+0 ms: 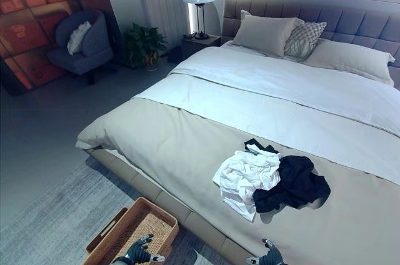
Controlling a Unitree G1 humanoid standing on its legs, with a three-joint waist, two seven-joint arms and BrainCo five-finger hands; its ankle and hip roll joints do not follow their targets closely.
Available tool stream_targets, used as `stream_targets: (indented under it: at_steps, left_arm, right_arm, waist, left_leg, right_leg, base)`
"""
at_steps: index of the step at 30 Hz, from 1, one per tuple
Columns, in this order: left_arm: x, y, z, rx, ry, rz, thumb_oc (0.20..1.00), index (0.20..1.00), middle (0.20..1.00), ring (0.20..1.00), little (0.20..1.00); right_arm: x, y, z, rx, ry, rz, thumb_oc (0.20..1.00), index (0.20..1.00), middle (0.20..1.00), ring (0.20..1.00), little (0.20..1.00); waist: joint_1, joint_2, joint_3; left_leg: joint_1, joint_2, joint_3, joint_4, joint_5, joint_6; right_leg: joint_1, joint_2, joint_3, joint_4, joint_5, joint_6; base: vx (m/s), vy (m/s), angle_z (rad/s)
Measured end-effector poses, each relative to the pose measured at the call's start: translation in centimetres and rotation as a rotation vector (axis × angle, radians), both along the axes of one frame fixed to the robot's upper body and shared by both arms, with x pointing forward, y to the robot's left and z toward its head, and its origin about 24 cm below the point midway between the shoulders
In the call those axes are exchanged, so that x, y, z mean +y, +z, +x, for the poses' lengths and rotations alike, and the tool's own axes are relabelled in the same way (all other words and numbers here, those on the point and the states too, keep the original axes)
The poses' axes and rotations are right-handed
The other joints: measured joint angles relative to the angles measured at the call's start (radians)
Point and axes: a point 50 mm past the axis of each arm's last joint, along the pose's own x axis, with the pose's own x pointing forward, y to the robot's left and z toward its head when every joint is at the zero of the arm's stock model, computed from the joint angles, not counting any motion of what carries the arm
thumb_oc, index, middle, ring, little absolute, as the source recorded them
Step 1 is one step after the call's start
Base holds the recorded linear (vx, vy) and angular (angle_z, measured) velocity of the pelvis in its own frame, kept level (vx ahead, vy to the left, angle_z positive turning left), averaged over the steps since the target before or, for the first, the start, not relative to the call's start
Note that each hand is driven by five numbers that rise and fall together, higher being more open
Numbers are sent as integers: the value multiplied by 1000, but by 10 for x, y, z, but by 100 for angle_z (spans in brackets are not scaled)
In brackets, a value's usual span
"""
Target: Pick up clothes into the bucket
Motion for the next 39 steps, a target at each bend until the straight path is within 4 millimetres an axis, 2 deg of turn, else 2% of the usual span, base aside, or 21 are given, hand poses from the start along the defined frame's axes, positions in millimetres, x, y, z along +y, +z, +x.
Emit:
stream_targets:
  at_steps: [2,6,8,11,12,15,16,18,21,22,24,28,31,33,35,37,39]
  left_arm:
    - [0,0,1,-5,0,0,1000,1000,1000,1000,1000]
    - [1,3,8,-28,1,7,1000,1000,1000,1000,1000]
    - [2,4,11,-36,1,12,1000,1000,1000,1000,1000]
    - [5,7,19,-70,14,22,1000,1000,1000,1000,1000]
    - [4,9,23,-88,17,27,1000,1000,1000,1000,1000]
    - [0,15,38,-151,37,18,1000,1000,1000,1000,1000]
    - [-1,16,42,-165,36,18,1000,1000,1000,1000,1000]
    - [-11,25,61,-242,4,5,1000,1000,1000,1000,1000]
    - [-20,29,69,-284,12,-17,1000,1000,1000,1000,1000]
    - [-22,31,72,-297,23,-27,1000,1000,1000,1000,1000]
    - [-28,34,78,-321,53,-56,1000,1000,1000,1000,1000]
    - [-34,39,84,-350,65,-87,1000,1000,1000,1000,1000]
    - [-35,42,91,-366,65,-90,1000,1000,1000,1000,1000]
    - [-37,44,94,-377,67,-98,1000,1000,1000,1000,1000]
    - [-43,51,107,-413,44,-108,1000,1000,1000,1000,1000]
    - [-46,56,115,-435,34,-116,1000,1000,1000,1000,1000]
    - [-47,58,118,-445,31,-117,1000,1000,1000,1000,1000]
  right_arm:
    - [2,9,16,-67,70,-8,1000,1000,1000,1000,1000]
    - [5,37,72,-247,173,-34,1000,1000,1000,1000,1000]
    - [11,49,90,-322,218,-29,1000,1000,1000,1000,1000]
    - [26,85,129,-504,311,-33,1000,1000,1000,1000,1000]
    - [31,104,146,-595,375,-71,1000,1000,1000,1000,1000]
    - [33,142,179,-772,429,-182,1000,1000,1000,1000,1000]
    - [32,148,184,-802,454,-225,1000,1000,1000,1000,1000]
    - [20,181,206,-925,501,-405,1000,1000,1000,1000,1000]
    - [13,199,228,-959,509,-564,1000,1000,1000,1000,1000]
    - [10,202,233,-945,498,-593,1000,1000,1000,1000,1000]
    - [0,203,242,-901,446,-649,1000,1000,1000,1000,1000]
    - [-12,189,242,-782,436,-717,1000,1000,1000,1000,1000]
    - [-29,187,242,-684,409,-797,1000,1000,1000,1000,1000]
    - [-39,190,243,-656,378,-833,1000,1000,1000,1000,1000]
    - [-66,207,244,-625,317,-929,1000,1000,1000,1000,1000]
    - [-78,217,244,-617,298,-977,1000,1000,1000,1000,1000]
    - [-79,220,246,-613,297,-991,1000,1000,1000,1000,1000]
  waist:
    - [-1,4,5]
    - [4,14,44]
    - [6,13,55]
    - [8,12,102]
    - [7,15,116]
    - [18,18,168]
    - [21,19,176]
    - [33,29,213]
    - [60,38,248]
    - [56,39,252]
    - [88,52,278]
    - [92,63,309]
    - [93,74,346]
    - [95,80,353]
    - [108,101,393]
    - [112,110,421]
    - [113,110,433]
  left_leg:
    - [-12,-4,-12,8,4,3]
    - [-55,-11,-22,25,7,4]
    - [-80,-13,-32,27,15,-1]
    - [-120,-14,-44,38,23,-2]
    - [-151,-18,-54,52,25,-3]
    - [-187,-24,-74,63,36,-8]
    - [-197,-26,-84,68,38,-12]
    - [-248,-33,-110,76,51,-14]
    - [-282,-47,-153,86,63,-17]
    - [-300,-51,-156,96,64,-17]
    - [-323,-60,-163,102,67,-12]
    - [-361,-87,-179,120,68,-11]
    - [-396,-105,-181,146,68,-10]
    - [-423,-112,-182,153,70,-8]
    - [-471,-129,-183,178,74,-1]
    - [-493,-135,-182,189,77,2]
    - [-499,-138,-182,192,80,7]
  right_leg:
    - [-9,-3,-6,0,3,0]
    - [-30,-4,-14,-1,13,4]
    - [-52,-5,-26,0,15,3]
    - [-79,-4,-37,3,25,0]
    - [-103,-5,-43,13,25,0]
    - [-132,-10,-59,31,25,0]
    - [-139,-12,-65,40,25,0]
    - [-187,-21,-89,69,17,2]
    - [-221,-38,-123,119,-10,1]
    - [-243,-43,-125,145,-19,-1]
    - [-281,-59,-134,198,-41,1]
    - [-342,-98,-140,289,-85,5]
    - [-384,-123,-139,337,-96,5]
    - [-416,-131,-138,359,-101,5]
    - [-473,-149,-133,405,-108,5]
    - [-501,-157,-129,430,-111,2]
    - [-509,-161,-129,440,-112,0]
  base:
    - [-47,4,13]
    - [-47,7,10]
    - [-52,2,17]
    - [-53,7,11]
    - [-41,10,11]
    - [-49,-3,17]
    - [-60,-3,29]
    - [-36,-8,37]
    - [-44,10,37]
    - [-19,25,27]
    - [-30,36,18]
    - [-13,59,18]
    - [-19,76,8]
    - [-18,74,7]
    - [-34,63,8]
    - [-35,48,4]
    - [-34,28,5]
